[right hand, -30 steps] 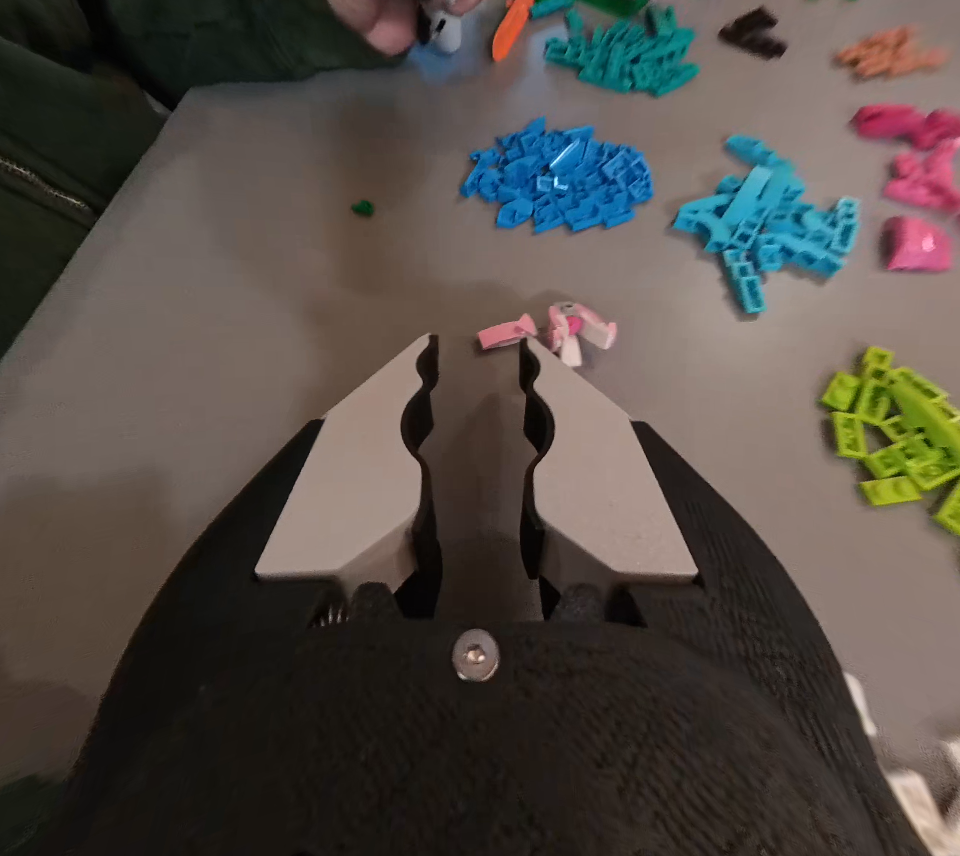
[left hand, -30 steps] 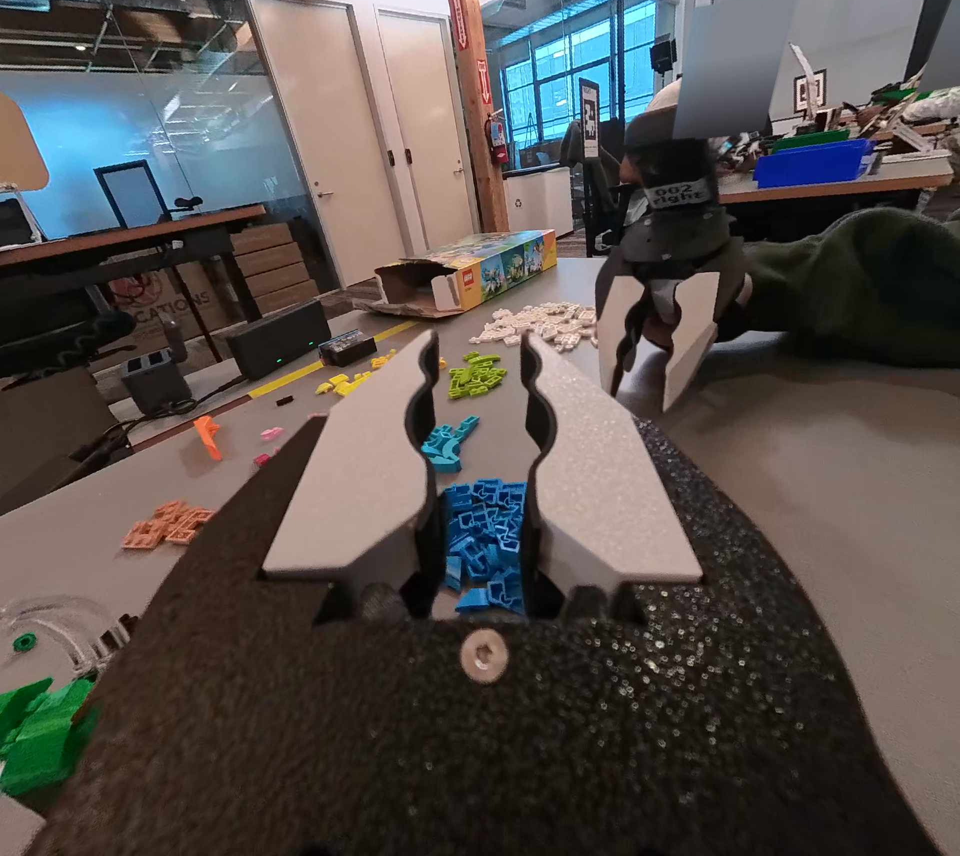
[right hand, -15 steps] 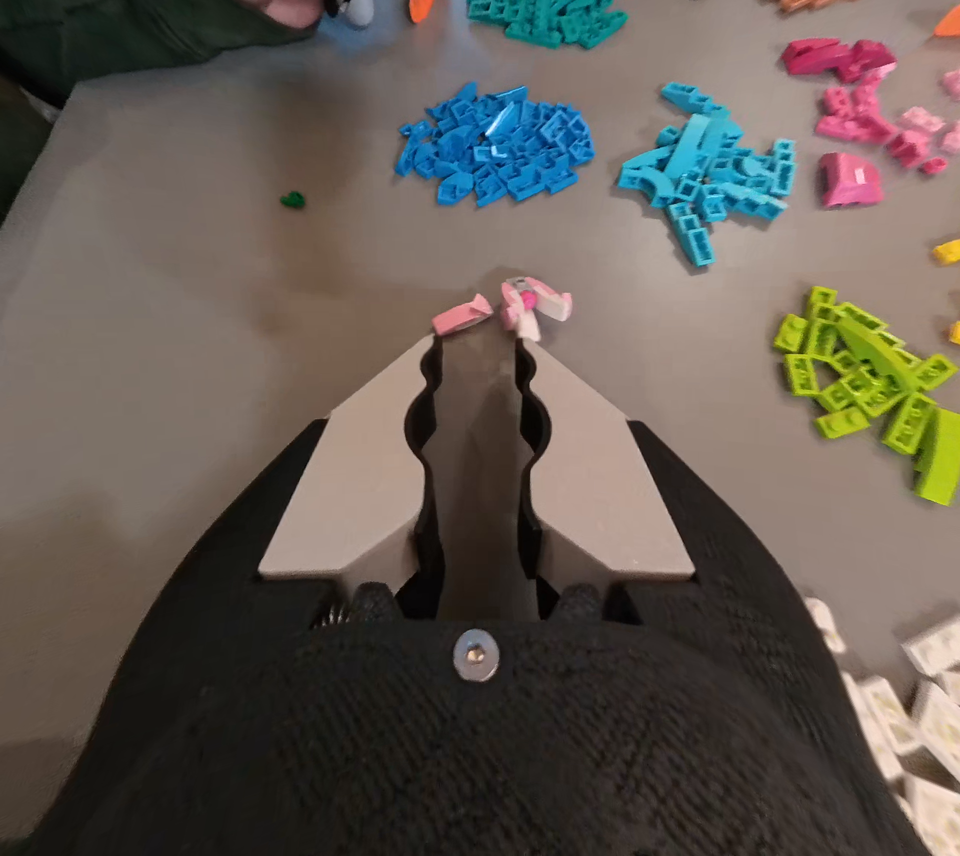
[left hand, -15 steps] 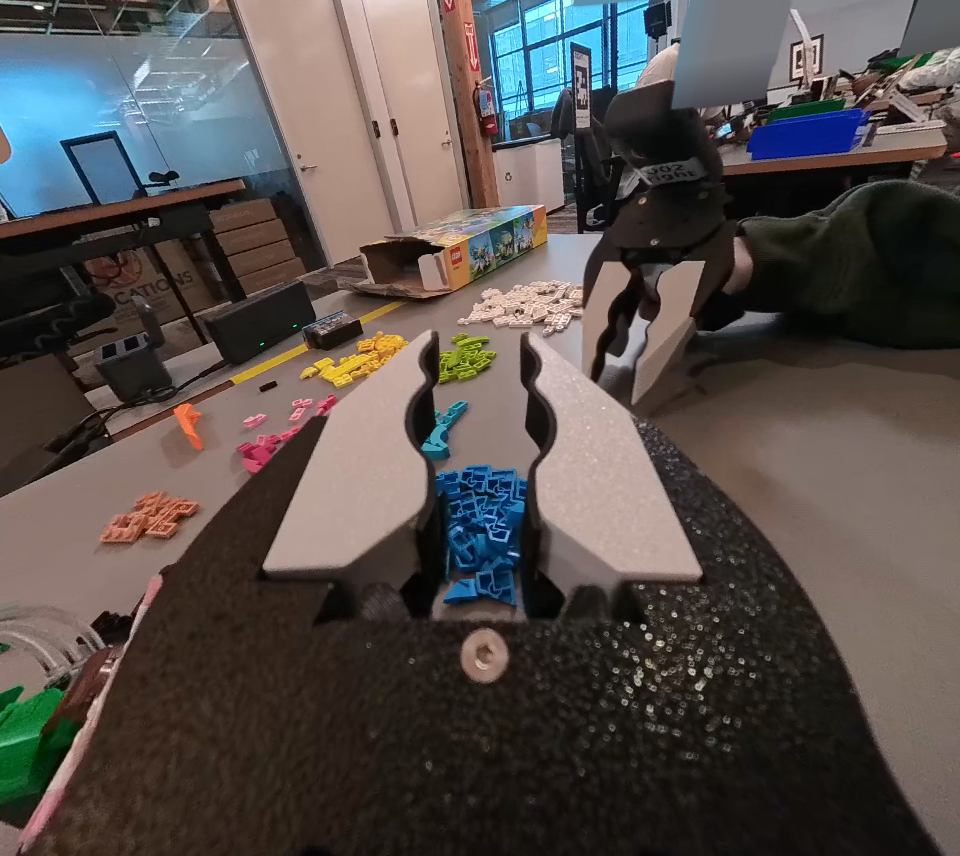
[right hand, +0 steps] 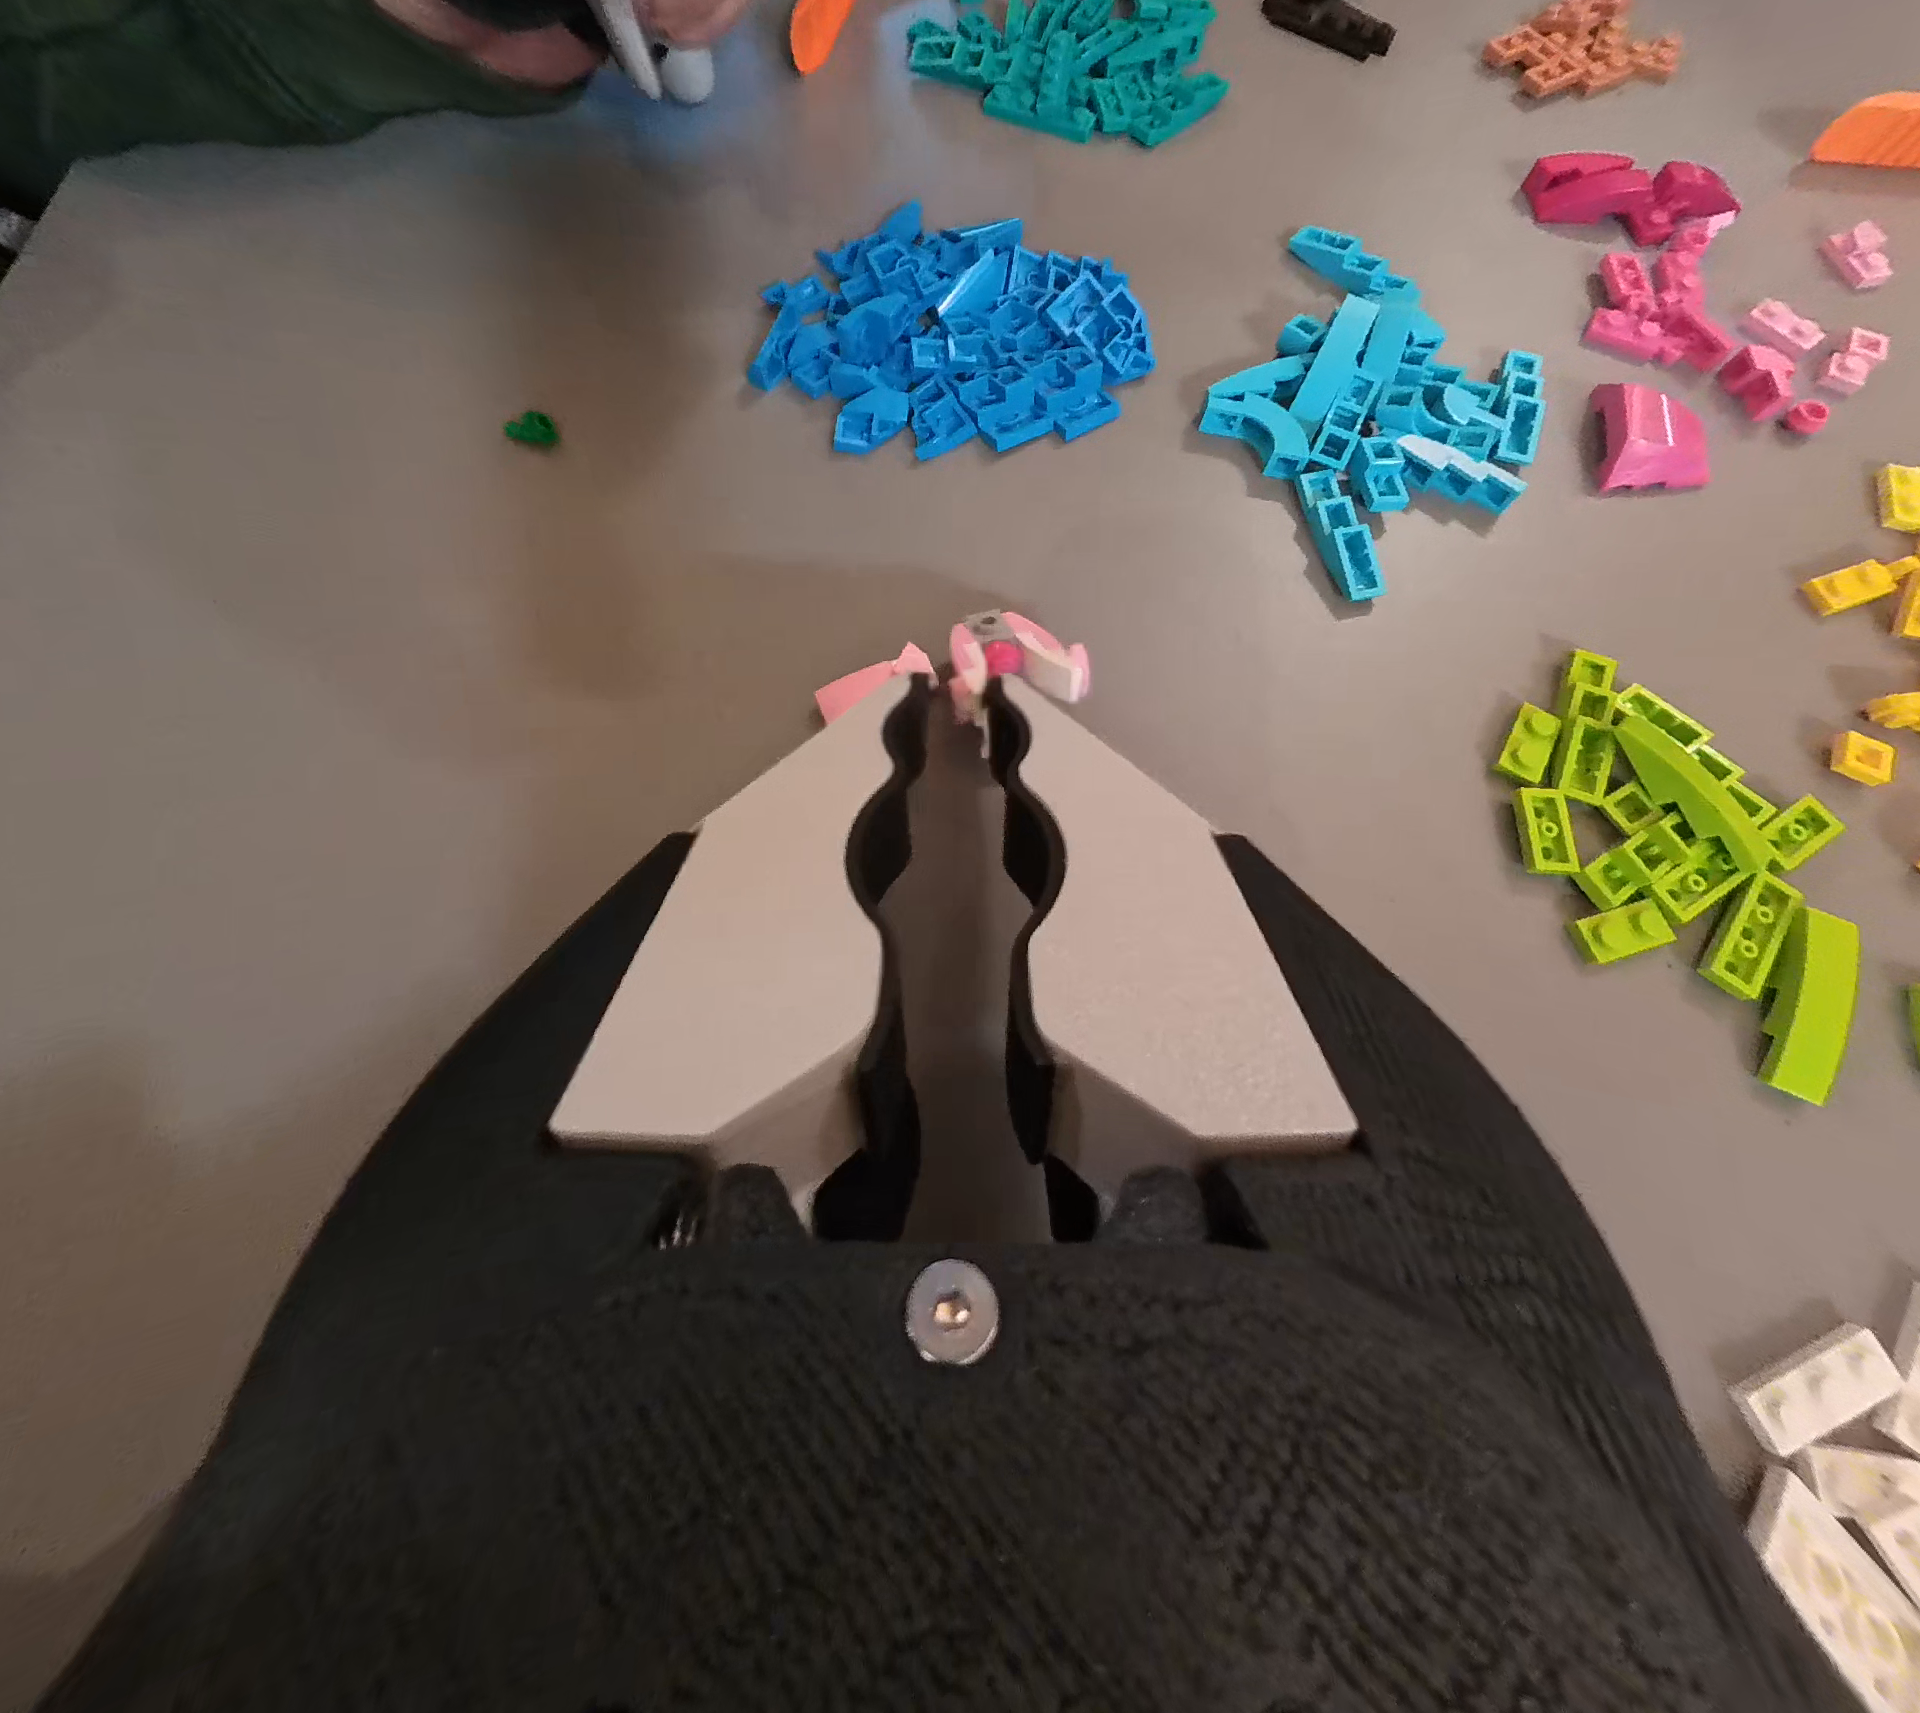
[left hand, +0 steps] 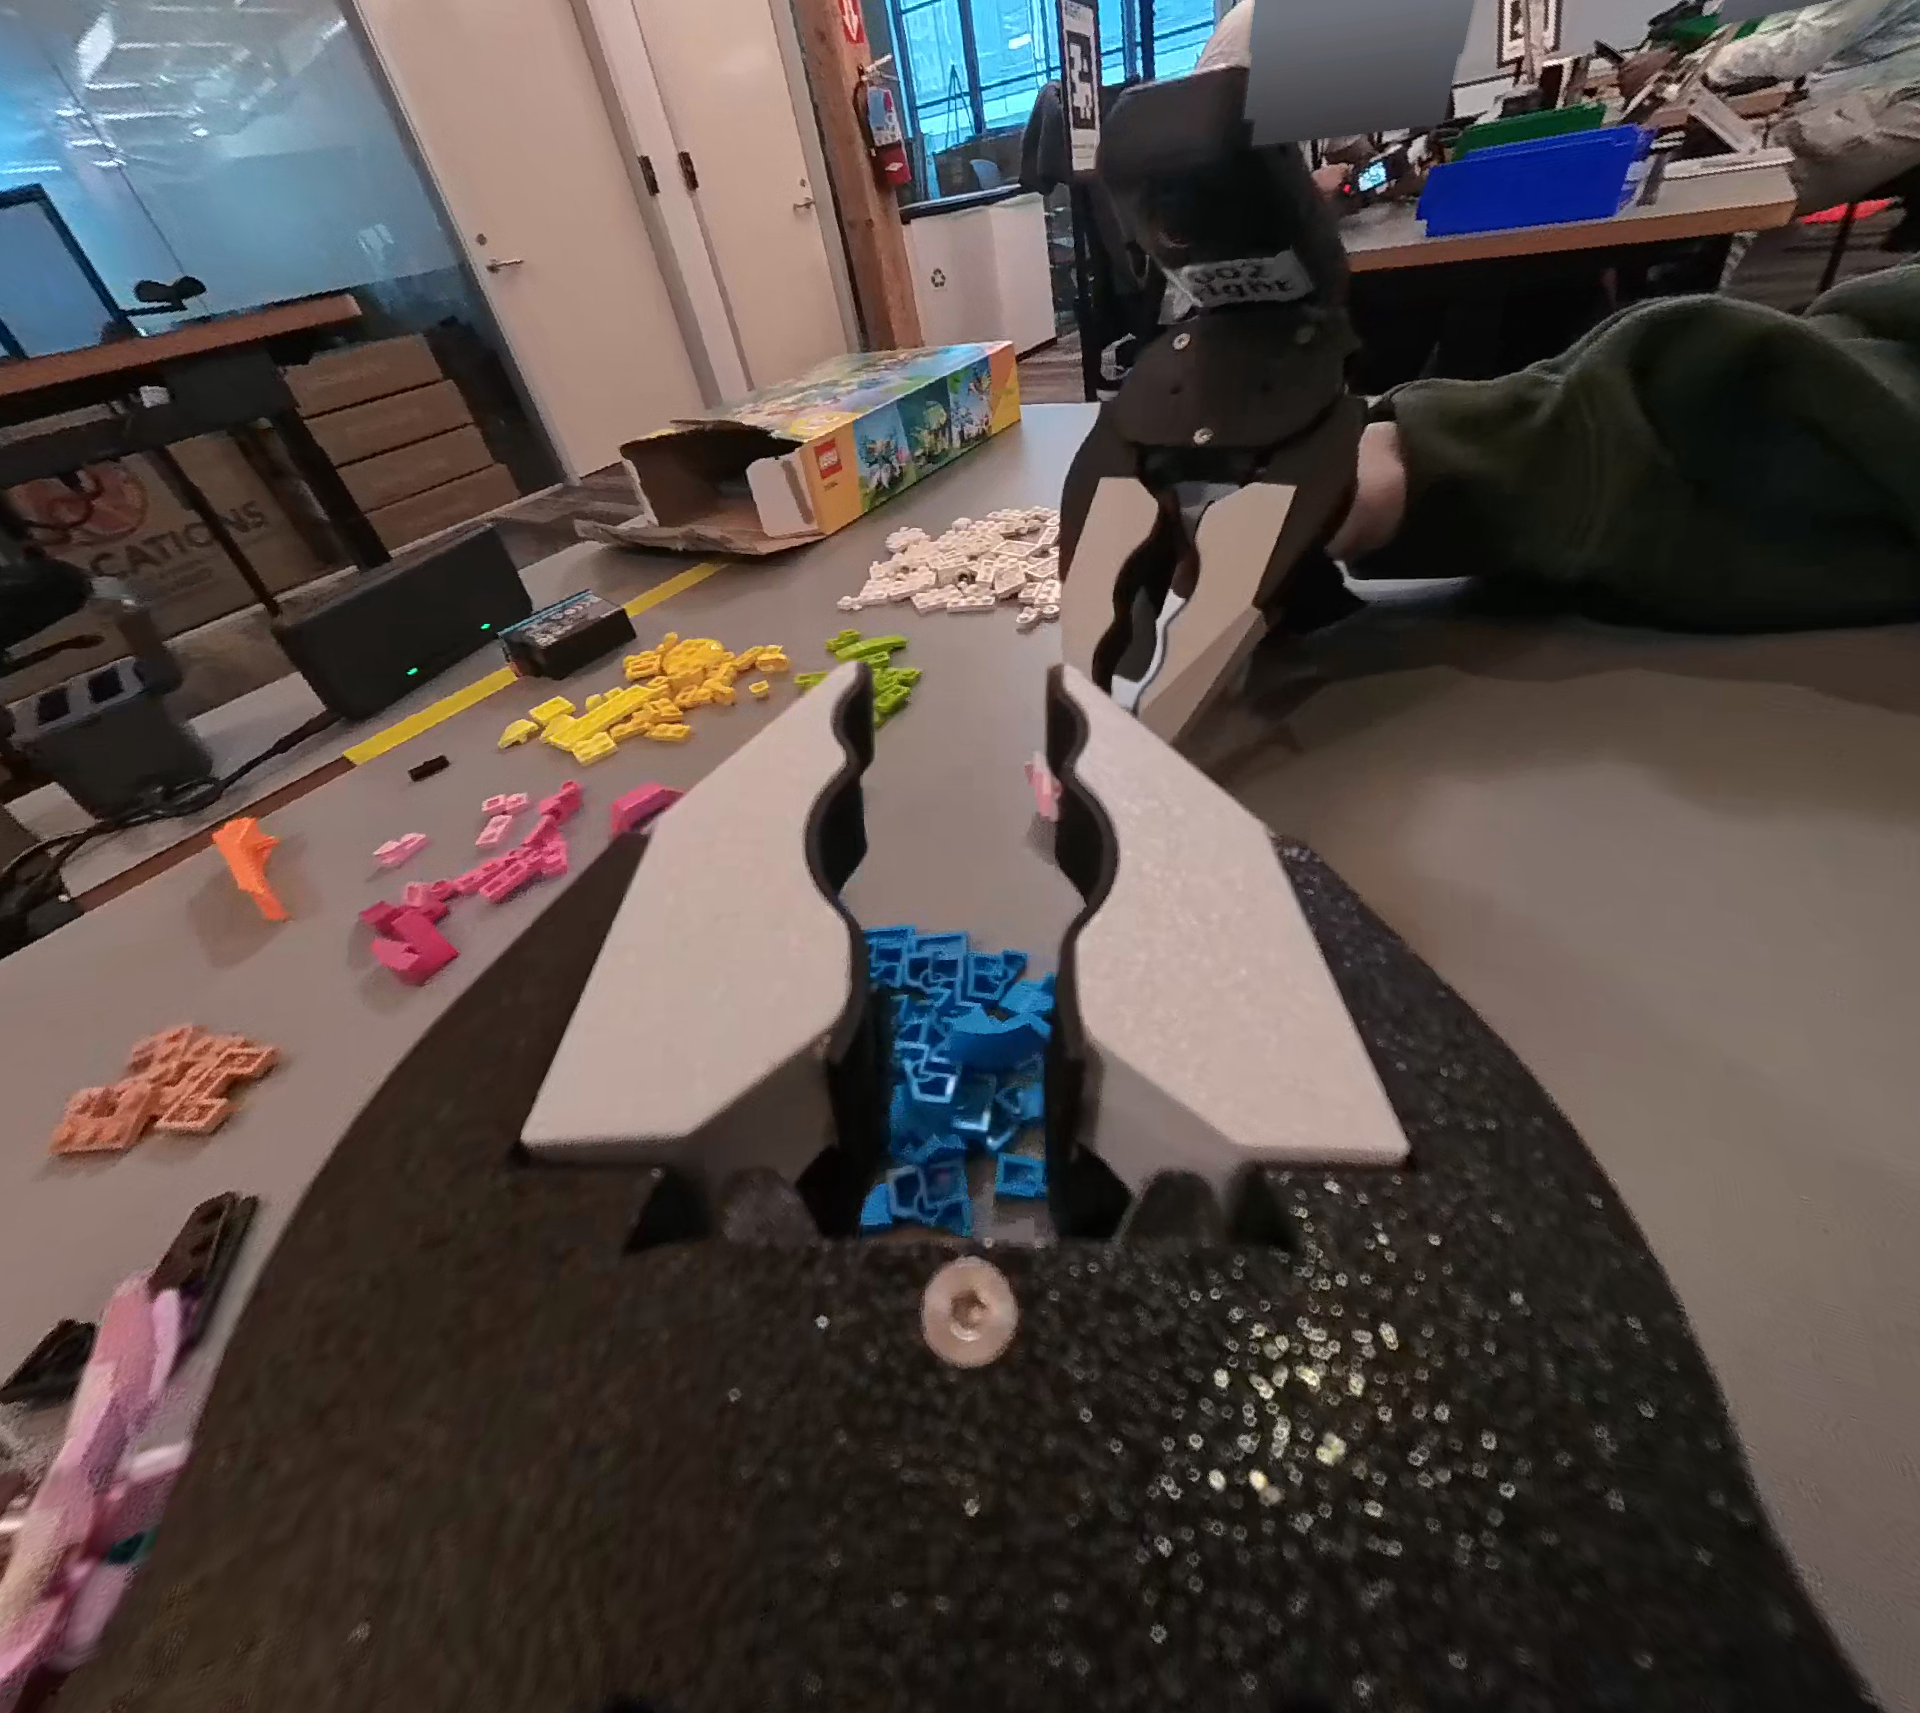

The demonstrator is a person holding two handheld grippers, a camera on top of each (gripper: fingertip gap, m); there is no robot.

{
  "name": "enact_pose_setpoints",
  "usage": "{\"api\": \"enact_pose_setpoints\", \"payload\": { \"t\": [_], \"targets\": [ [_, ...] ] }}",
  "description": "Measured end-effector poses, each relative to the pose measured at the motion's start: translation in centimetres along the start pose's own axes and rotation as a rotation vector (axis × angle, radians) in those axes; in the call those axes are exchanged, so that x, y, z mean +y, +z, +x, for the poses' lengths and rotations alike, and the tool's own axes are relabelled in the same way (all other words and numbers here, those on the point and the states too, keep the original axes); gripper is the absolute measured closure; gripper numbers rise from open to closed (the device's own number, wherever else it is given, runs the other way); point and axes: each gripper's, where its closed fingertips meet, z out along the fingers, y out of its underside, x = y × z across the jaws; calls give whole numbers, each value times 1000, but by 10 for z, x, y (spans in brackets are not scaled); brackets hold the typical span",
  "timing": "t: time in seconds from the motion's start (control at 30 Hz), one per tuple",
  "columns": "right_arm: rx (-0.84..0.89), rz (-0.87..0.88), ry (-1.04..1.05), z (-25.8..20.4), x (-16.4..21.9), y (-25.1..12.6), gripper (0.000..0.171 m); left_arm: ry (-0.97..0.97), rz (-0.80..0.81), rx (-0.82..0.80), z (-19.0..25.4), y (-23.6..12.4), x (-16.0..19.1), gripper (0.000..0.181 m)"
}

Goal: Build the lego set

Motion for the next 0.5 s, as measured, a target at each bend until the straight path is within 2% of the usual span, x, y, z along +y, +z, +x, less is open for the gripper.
{"api": "enact_pose_setpoints", "payload": {
  "t": [0.17,0.3,0.5],
  "targets": [
    [8,36,-32,-2,-5,-2,165,48,-43,31,11,5,4,150],
    [-79,224,-63,-20,-33,-12,165,54,-87,63,25,11,7,142],
    [-225,439,17,-36,-62,-30,165,53,-139,118,50,21,12,143]
  ]
}}
